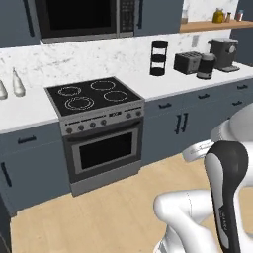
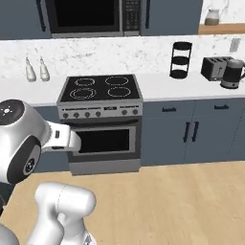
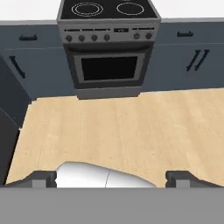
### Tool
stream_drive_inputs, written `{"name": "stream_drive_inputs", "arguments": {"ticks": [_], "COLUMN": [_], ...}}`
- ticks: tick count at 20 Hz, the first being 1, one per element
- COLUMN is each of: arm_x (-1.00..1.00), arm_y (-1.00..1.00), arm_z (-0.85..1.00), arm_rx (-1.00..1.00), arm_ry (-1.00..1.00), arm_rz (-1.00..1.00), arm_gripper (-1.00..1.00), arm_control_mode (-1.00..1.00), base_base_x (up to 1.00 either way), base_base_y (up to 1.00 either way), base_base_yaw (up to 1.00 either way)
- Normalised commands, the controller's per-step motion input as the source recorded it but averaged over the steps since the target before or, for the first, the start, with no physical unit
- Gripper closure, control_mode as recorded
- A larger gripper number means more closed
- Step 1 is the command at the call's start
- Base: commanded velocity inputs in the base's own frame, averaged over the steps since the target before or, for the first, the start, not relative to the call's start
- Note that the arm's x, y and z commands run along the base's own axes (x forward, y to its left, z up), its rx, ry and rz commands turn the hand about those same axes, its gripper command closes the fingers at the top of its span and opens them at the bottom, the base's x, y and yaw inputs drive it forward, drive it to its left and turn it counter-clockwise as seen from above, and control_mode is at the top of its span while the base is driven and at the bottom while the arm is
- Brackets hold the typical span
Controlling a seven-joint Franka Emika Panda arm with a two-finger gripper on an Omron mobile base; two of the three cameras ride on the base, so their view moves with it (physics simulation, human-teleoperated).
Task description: Navigate to the shelves.
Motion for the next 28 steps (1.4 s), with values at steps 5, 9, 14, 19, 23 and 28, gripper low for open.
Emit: {"name": "stream_drive_inputs", "arguments": {"ticks": [5, 9, 14, 19, 23, 28], "arm_x": [0.0, 0.0, 0.0, 0.0, 0.0, 0.0], "arm_y": [0.0, 0.0, 0.0, 0.0, 0.0, 0.0], "arm_z": [0.0, 0.0, 0.0, 0.0, 0.0, 0.0], "arm_rx": [0.0, 0.0, 0.0, 0.0, 0.0, 0.0], "arm_ry": [0.0, 0.0, 0.0, 0.0, 0.0, 0.0], "arm_rz": [0.0, 0.0, 0.0, 0.0, 0.0, 0.0], "arm_gripper": [-1.0, -1.0, -1.0, -1.0, -1.0, -1.0], "arm_control_mode": [1.0, 1.0, 1.0, 1.0, 1.0, 1.0], "base_base_x": [0.52, 1.0, 1.0, 0.98, 0.87, 0.71], "base_base_y": [-1.0, -1.0, -1.0, -1.0, -1.0, -1.0], "base_base_yaw": [-0.16, 0.02, 0.09, 0.15, 0.26, 0.31]}}
